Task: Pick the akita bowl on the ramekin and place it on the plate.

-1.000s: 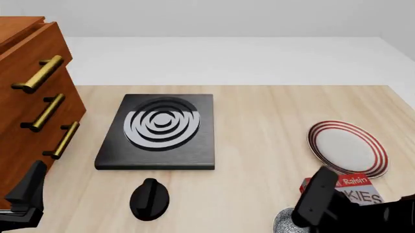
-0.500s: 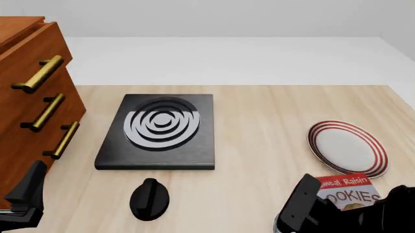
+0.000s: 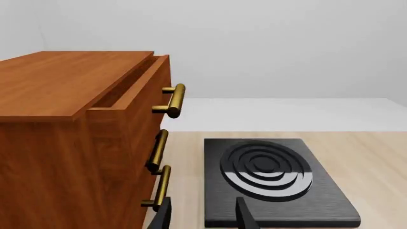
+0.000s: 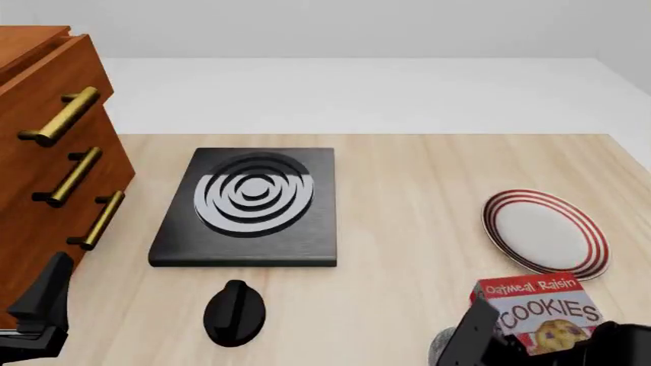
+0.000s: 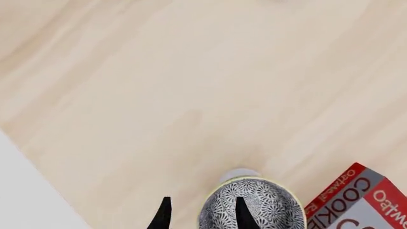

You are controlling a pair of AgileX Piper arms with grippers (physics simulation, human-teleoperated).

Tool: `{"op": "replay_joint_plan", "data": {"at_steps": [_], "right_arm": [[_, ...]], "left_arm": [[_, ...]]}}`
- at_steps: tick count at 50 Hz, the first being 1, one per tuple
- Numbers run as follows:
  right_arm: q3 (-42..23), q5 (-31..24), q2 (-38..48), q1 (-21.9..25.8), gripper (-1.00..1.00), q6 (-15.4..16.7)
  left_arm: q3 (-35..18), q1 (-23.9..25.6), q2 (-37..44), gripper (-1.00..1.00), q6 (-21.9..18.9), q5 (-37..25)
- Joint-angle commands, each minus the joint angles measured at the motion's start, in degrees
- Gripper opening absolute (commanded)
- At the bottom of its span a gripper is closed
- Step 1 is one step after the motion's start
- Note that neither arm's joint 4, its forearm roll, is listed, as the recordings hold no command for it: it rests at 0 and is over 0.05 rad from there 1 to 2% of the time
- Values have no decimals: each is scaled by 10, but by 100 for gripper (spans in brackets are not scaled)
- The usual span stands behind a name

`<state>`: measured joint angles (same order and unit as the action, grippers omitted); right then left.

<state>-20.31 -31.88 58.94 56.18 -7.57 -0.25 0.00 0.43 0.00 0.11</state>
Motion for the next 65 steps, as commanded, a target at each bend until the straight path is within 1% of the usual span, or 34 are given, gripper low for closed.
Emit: {"op": "replay_joint_plan", "data": {"at_steps": [1, 6, 7, 8, 12, 14, 15, 18, 19, 20, 21, 22, 23, 24, 25, 26, 27, 28, 30, 31, 32, 35, 41, 43, 48, 50, 54, 57, 65], "right_arm": [[43, 45, 9, -3, 100, -4], [42, 50, 10, -5, 100, 2], [42, 45, -4, -20, 100, 24], [42, 48, 1, -15, 100, 14], [44, 55, 7, -14, 100, 19], [44, 57, 11, -10, 100, 16], [44, 60, 14, -7, -100, 13], [44, 61, 15, -5, -100, 15], [43, 58, 11, -9, -100, 21], [41, 47, -3, -21, -100, 35], [36, 43, -2, -17, -100, 31], [31, 34, -8, -21, -100, 37], [23, 14, -27, -34, -100, 51], [22, 13, -28, -35, -100, 52], [20, -13, -59, -61, -100, 95], [20, -14, -60, -61, -100, 95], [20, -25, -72, -72, -100, 111], [15, -30, -71, -66, -100, 103], [4, -43, -74, -60, -100, 100], [-12, -70, -96, -71, -100, 116], [-12, -71, -96, -72, -100, 116], [-33, -100, -118, -83, -100, 129], [-71, -139, -131, -84, -100, 142], [-89, -156, -136, -88, -100, 151], [-102, -168, -142, -89, -100, 158], [-119, -185, -148, -92, -100, 168], [-132, -200, -153, -97, -100, 177], [-148, -219, -165, -110, -100, 190], [-169, -238, -175, -127, -100, 215]], "left_arm": [[0, 0, 0, 100, 0, 0], [0, 0, 0, 100, 0, 0], [0, 0, 0, 100, 0, 0], [0, 0, 0, 100, 0, 0], [0, 0, 0, 100, 0, 0], [0, 0, 0, 100, 0, 0], [0, 0, 0, 100, 0, 0], [0, 0, 0, 100, 0, 0], [0, 0, 0, 100, 0, 0], [0, 0, 0, 100, 0, 0], [0, 0, 0, 100, 0, 0], [0, 0, 0, 100, 0, 0], [0, 0, 0, 100, 0, 0], [0, 0, 0, 100, 0, 0], [0, 0, 0, 100, 0, 0], [0, 0, 0, 100, 0, 0], [0, 0, 0, 100, 0, 0], [0, 0, 0, 100, 0, 0], [0, 0, 0, 100, 0, 0], [0, 0, 0, 100, 0, 0], [0, 0, 0, 100, 0, 0], [0, 0, 0, 100, 0, 0], [0, 0, 0, 100, 0, 0], [0, 0, 0, 100, 0, 0], [0, 0, 0, 100, 0, 0], [0, 0, 0, 100, 0, 0], [0, 0, 0, 100, 0, 0], [0, 0, 0, 100, 0, 0], [0, 0, 0, 100, 0, 0]]}}
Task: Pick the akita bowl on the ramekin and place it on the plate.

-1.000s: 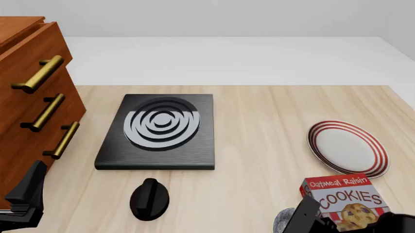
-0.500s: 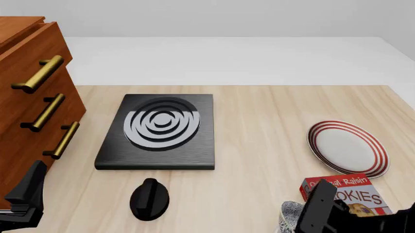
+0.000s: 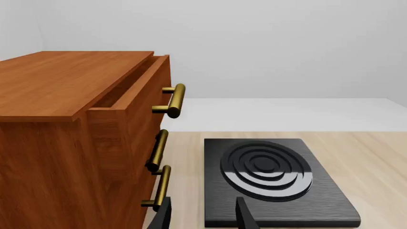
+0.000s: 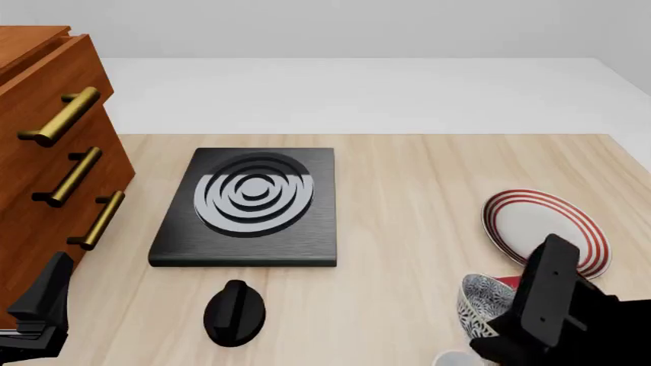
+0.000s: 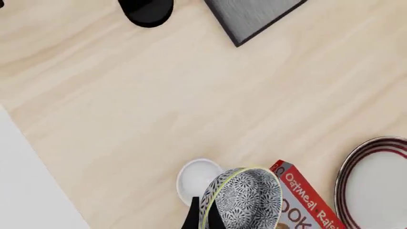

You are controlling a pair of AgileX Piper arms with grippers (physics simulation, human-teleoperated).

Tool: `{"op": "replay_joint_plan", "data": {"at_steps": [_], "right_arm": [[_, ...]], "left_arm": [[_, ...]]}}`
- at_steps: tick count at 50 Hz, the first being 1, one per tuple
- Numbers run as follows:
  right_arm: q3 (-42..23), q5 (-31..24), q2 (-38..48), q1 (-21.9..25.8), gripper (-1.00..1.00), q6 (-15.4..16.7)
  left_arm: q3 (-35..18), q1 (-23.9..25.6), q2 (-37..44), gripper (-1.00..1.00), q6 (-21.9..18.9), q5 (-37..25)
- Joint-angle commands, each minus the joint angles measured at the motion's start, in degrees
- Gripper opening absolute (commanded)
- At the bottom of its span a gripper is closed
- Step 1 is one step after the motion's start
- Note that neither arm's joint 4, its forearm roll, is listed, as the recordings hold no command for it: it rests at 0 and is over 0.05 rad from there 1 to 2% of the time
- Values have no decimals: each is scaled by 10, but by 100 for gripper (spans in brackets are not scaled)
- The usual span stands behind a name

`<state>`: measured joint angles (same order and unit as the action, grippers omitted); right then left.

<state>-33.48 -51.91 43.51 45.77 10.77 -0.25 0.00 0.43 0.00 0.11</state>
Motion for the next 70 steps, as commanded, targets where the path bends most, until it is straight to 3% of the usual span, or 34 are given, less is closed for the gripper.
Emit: {"op": "replay_joint_plan", "data": {"at_steps": [1, 8, 23, 30, 35, 36, 40, 54, 70], "right_arm": [[-39, -38, -20, -24, -100, 34], [-48, -38, -14, -36, -100, 34], [-55, -36, -10, -83, -100, 74], [-72, -35, -9, -144, -100, 112], [-88, -42, 4, -162, -100, 132], [-97, -48, 8, -182, -100, 153], [-90, -44, 16, -208, -100, 173], [-107, 0, 63, -282, -100, 191], [-119, 62, 133, -328, -100, 192]], "left_arm": [[0, 0, 0, 100, 0, 0], [0, 0, 0, 100, 0, 0], [0, 0, 0, 100, 0, 0], [0, 0, 0, 100, 0, 0], [0, 0, 0, 100, 0, 0], [0, 0, 0, 100, 0, 0], [0, 0, 0, 100, 0, 0], [0, 0, 0, 100, 0, 0], [0, 0, 0, 100, 0, 0]]}}
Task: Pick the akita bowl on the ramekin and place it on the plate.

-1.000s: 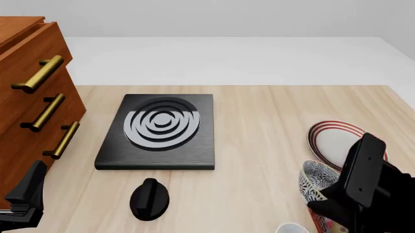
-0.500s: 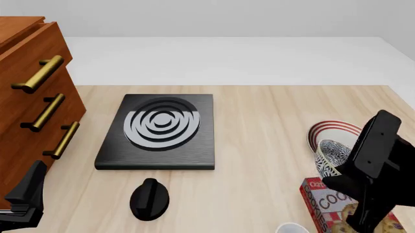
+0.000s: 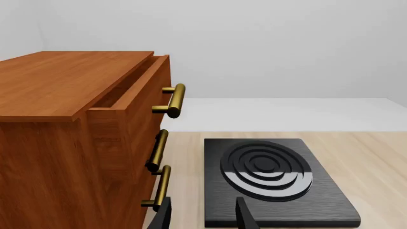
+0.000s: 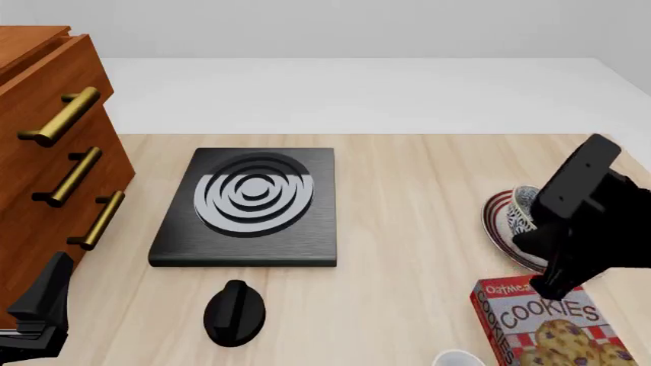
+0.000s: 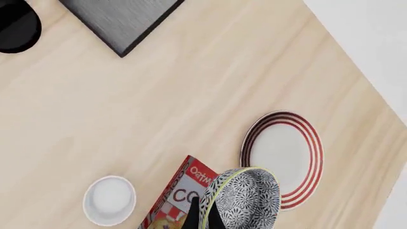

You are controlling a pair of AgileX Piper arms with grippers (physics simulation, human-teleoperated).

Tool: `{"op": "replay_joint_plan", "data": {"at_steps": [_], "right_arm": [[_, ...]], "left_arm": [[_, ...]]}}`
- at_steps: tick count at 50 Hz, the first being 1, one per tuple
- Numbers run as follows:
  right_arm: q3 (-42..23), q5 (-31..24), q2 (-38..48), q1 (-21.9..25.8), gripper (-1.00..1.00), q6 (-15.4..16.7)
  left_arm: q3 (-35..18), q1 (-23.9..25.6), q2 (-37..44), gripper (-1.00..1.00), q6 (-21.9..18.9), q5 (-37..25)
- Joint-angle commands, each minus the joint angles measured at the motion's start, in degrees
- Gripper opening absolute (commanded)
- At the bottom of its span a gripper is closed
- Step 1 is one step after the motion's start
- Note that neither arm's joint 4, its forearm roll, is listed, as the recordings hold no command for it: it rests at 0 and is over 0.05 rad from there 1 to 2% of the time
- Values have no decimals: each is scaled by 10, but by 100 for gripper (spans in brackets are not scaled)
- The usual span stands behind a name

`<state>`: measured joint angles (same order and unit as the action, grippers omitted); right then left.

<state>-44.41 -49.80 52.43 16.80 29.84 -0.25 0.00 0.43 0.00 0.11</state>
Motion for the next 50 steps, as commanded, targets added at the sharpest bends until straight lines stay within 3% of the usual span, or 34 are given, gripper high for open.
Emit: {"op": "replay_joint_plan", "data": {"at_steps": [1, 27, 32, 50], "right_arm": [[-10, 44, 49, -37, -100, 1], [2, 154, 152, -122, -100, 12], [-12, 165, 171, -136, -100, 3], [-16, 199, 215, -189, -100, 29]], "left_arm": [[0, 0, 0, 100, 0, 0], [0, 0, 0, 100, 0, 0], [0, 0, 0, 100, 0, 0], [0, 0, 0, 100, 0, 0]]}}
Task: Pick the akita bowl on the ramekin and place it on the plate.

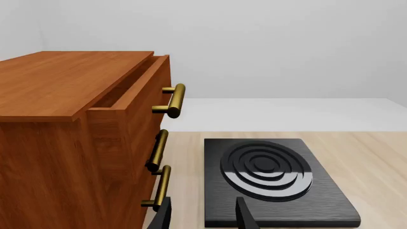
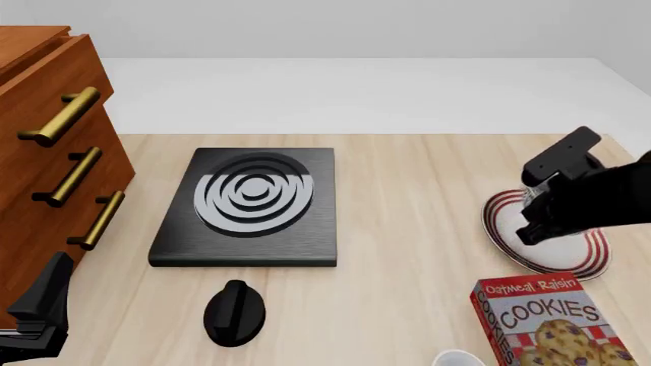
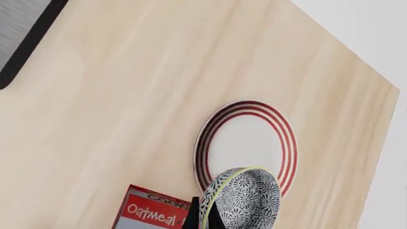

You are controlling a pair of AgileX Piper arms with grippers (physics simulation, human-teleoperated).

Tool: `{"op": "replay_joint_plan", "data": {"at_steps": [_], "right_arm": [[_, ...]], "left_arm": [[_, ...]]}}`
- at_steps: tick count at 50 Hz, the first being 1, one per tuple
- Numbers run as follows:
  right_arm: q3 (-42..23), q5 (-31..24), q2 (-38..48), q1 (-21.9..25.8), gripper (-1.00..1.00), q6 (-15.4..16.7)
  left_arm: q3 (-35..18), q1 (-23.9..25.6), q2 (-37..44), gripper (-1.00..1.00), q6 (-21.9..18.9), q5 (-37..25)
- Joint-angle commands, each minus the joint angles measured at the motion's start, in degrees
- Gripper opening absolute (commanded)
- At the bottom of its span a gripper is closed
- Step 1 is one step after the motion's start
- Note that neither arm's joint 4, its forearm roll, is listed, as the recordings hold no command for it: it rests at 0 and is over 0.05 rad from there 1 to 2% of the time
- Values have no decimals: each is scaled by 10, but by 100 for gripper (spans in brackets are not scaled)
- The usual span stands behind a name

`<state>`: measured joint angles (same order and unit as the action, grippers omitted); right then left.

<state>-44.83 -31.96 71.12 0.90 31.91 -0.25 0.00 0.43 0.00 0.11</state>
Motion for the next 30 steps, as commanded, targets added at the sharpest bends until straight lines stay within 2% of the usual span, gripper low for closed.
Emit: {"op": "replay_joint_plan", "data": {"at_steps": [1, 30], "right_arm": [[-12, 26, 35, -34, -100, 10], [-19, 64, 94, -76, -100, 24]], "left_arm": [[0, 0, 0, 100, 0, 0], [0, 0, 0, 100, 0, 0]]}}
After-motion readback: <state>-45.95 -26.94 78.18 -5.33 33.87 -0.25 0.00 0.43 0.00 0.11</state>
